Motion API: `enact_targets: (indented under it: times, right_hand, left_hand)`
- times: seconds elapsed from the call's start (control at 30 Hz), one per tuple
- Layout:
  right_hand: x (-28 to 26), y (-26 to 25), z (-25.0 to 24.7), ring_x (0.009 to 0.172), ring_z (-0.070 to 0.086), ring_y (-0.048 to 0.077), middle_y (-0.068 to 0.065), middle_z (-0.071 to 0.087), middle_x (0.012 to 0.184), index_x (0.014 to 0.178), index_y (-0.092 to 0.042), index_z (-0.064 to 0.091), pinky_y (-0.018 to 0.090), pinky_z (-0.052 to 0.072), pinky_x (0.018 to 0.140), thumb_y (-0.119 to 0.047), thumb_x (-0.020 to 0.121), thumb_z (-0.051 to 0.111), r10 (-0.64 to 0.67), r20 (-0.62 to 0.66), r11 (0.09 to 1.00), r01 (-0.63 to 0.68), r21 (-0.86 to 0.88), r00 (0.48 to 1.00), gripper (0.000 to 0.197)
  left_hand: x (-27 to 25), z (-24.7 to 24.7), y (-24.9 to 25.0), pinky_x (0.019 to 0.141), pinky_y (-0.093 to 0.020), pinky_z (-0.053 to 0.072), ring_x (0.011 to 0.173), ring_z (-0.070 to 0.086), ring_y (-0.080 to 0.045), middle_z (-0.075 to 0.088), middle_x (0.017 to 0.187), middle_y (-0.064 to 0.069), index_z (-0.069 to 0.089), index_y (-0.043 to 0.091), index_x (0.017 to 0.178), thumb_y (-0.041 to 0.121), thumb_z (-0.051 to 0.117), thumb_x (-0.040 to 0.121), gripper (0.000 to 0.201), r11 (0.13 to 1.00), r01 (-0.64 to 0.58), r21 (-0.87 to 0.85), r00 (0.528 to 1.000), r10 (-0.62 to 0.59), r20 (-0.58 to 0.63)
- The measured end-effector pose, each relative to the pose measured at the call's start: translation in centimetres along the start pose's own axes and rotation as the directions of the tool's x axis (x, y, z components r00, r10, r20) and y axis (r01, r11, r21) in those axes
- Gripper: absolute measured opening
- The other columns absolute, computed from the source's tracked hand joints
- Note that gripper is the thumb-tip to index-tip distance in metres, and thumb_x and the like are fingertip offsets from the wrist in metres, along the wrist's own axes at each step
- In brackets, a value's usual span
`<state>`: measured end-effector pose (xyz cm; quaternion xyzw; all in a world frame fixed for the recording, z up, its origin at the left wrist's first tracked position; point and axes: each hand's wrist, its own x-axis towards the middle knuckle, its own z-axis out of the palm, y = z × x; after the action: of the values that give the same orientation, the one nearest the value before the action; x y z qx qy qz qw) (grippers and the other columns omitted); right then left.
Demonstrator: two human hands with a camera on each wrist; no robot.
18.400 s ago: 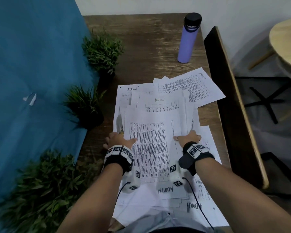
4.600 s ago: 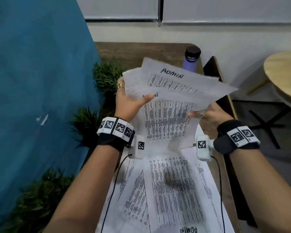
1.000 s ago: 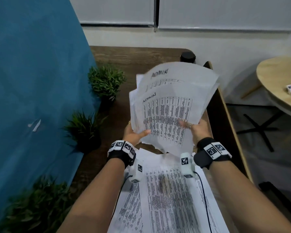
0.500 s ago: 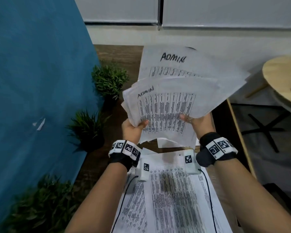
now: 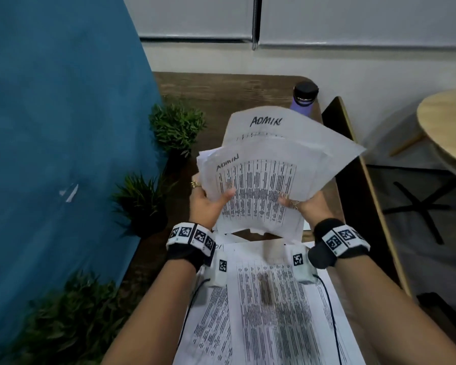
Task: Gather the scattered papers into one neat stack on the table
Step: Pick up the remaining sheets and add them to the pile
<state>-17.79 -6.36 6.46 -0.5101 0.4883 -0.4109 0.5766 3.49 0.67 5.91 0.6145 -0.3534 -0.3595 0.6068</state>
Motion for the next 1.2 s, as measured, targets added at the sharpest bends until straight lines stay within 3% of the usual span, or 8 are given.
enact_targets:
  times: [0.13,0.27,0.37,0.63,0.83,1.0,1.1,1.2]
  right_hand:
    - [0.6,0.6,-0.4,0.111,0.056,0.018,-0.01,0.061,0.099,0.109,-0.014,0.053,0.029,0.038,0.098,-0.008,0.069,0.078,0.024,0.009,1.0,-0.024,0.007,1.0,0.047]
    - [0.6,0.8,-0.5,0.1,0.062,0.016,-0.011,0.067,0.094,0.095,-0.025,0.058,0.045,0.043,0.102,-0.003,0.067,0.078,0.009,0.018,1.0,-0.009,-0.004,1.0,0.041]
    - [0.5,0.4,-0.2,0.075,0.066,-0.005,-0.018,0.072,0.074,0.087,-0.024,0.06,0.038,0.053,0.089,-0.014,0.061,0.081,-0.009,0.037,1.0,0.008,0.009,0.999,0.034]
    - [1.2,1.6,-0.9,0.071,0.067,-0.003,-0.012,0.072,0.077,0.09,-0.015,0.065,0.017,0.055,0.066,0.005,0.07,0.072,0.045,0.042,0.998,-0.043,-0.052,0.998,0.03]
    - [1.1,1.2,-0.8,0.069,0.068,-0.004,-0.018,0.072,0.068,0.095,-0.006,0.066,0.014,0.055,0.064,0.008,0.074,0.068,0.049,0.065,0.998,-0.047,-0.032,0.997,0.026]
    - [0.9,0.6,-0.4,0.096,0.062,0.017,0.01,0.063,0.107,0.119,0.011,0.053,0.017,0.052,0.078,0.007,0.086,0.054,0.119,-0.013,0.993,-0.119,-0.001,0.993,0.034]
    - [0.7,0.8,-0.6,0.118,0.045,0.03,0.02,0.038,0.143,0.137,0.006,0.033,0.013,0.047,0.07,-0.003,0.098,0.035,0.213,-0.079,0.972,-0.203,0.118,0.974,0.04]
    - [0.4,0.5,-0.2,0.091,0.059,0.025,0.014,0.062,0.104,0.107,-0.004,0.057,0.008,0.045,0.079,0.005,0.087,0.054,0.156,-0.058,0.985,-0.151,0.082,0.986,0.021]
  left_hand:
    - [-0.7,0.0,1.2,0.102,-0.048,0.045,0.117,0.054,-0.013,0.053,0.127,-0.009,0.032,0.007,0.13,0.015,0.08,0.068,0.079,0.981,-0.193,0.002,0.977,0.192,-0.091]
    - [-1.4,1.0,7.4,0.115,-0.041,0.022,0.139,0.021,-0.018,0.021,0.149,0.002,0.029,0.015,0.128,0.034,0.071,0.079,0.067,0.337,-0.756,0.561,0.309,0.94,-0.148]
    - [-4.0,5.4,12.7,0.116,-0.041,0.012,0.143,0.011,-0.009,0.034,0.143,0.014,0.036,0.031,0.128,0.027,0.065,0.084,0.053,-0.071,-0.681,0.729,0.105,0.975,0.194]
    - [-1.9,5.8,12.3,0.102,-0.073,0.012,0.116,0.055,-0.022,0.063,0.119,0.005,0.047,0.029,0.132,0.043,0.052,0.089,0.046,-0.214,-0.46,0.862,0.514,0.727,0.455]
    - [-0.9,2.1,10.1,0.101,-0.072,0.01,0.096,0.062,-0.02,0.065,0.092,0.007,0.065,0.026,0.093,0.046,0.042,0.094,0.031,-0.151,-0.399,0.905,0.624,0.678,0.388]
    - [0.1,-1.3,8.7,0.101,-0.069,-0.008,0.136,0.032,-0.029,0.041,0.144,-0.007,0.039,0.032,0.137,0.077,0.015,0.079,0.077,-0.077,-0.477,0.875,0.687,0.587,0.427]
    - [1.2,-3.3,4.3,0.109,-0.058,-0.008,0.145,0.004,-0.023,0.006,0.156,-0.011,0.005,0.021,0.148,0.082,0.039,0.067,0.107,0.348,-0.461,0.816,0.815,0.529,0.235]
    - [0.8,-2.7,1.6,0.115,-0.042,0.025,0.136,0.034,-0.012,0.03,0.149,-0.013,0.016,0.004,0.145,0.035,0.07,0.075,0.094,0.938,-0.119,0.324,0.991,0.095,0.09]
